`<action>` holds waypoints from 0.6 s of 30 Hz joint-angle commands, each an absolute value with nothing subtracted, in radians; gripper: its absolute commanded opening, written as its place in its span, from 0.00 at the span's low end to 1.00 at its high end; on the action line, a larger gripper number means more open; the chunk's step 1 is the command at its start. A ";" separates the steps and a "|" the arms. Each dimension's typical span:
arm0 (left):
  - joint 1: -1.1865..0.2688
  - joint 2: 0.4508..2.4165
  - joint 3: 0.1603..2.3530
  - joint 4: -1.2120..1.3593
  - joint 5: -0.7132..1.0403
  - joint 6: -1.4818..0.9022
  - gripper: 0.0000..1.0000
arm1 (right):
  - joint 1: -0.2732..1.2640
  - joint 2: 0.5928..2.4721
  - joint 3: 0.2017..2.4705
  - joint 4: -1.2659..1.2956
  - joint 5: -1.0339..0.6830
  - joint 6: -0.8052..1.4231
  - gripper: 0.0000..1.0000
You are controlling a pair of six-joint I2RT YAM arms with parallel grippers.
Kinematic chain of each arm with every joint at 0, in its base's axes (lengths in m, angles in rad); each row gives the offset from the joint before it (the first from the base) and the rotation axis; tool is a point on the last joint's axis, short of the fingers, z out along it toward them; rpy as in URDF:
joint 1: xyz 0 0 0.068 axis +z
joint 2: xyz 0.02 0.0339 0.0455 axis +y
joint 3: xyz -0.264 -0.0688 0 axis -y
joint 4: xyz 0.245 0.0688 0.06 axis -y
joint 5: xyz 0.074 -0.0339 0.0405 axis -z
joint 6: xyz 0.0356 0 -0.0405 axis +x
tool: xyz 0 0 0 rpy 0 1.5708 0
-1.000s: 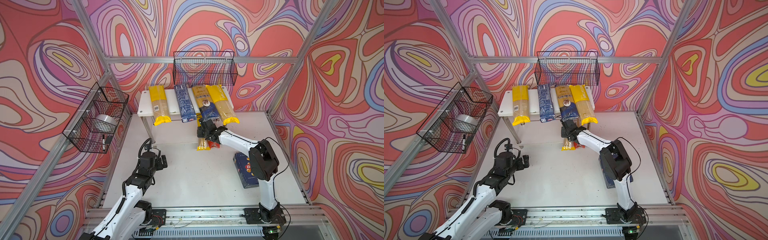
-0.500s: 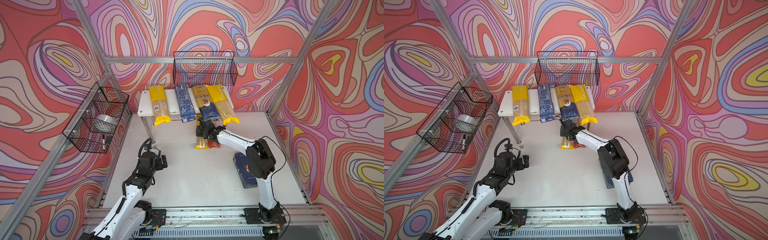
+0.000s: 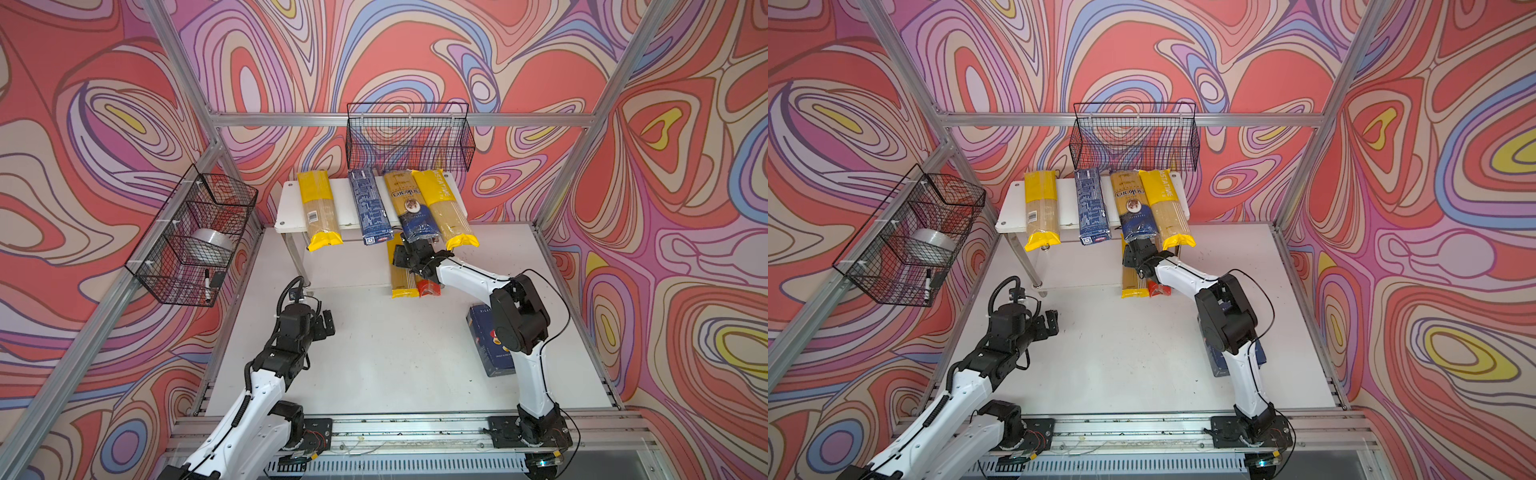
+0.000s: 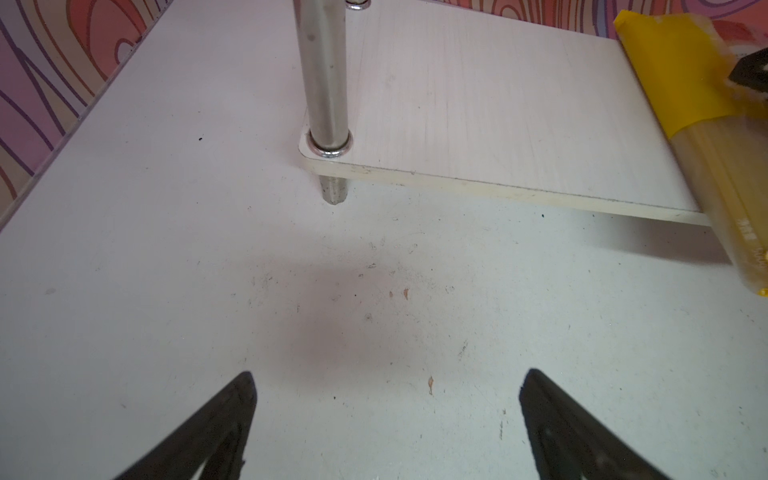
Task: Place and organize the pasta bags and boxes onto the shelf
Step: 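Lower the yellow bag upright onto the lower shelf tier with the right gripper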
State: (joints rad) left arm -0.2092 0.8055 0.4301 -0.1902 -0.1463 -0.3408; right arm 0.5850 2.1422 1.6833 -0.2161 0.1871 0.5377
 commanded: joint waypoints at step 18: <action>-0.204 0.784 0.425 -0.196 -0.151 -0.336 1.00 | 0.589 1.820 1.296 -0.165 0.091 0.562 0.66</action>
State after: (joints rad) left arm -0.2092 0.7986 0.4301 -0.1905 -0.1467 -0.3408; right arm 0.5888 1.8935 1.3575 -0.1825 0.1226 0.5526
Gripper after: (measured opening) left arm 0.999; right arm 0.662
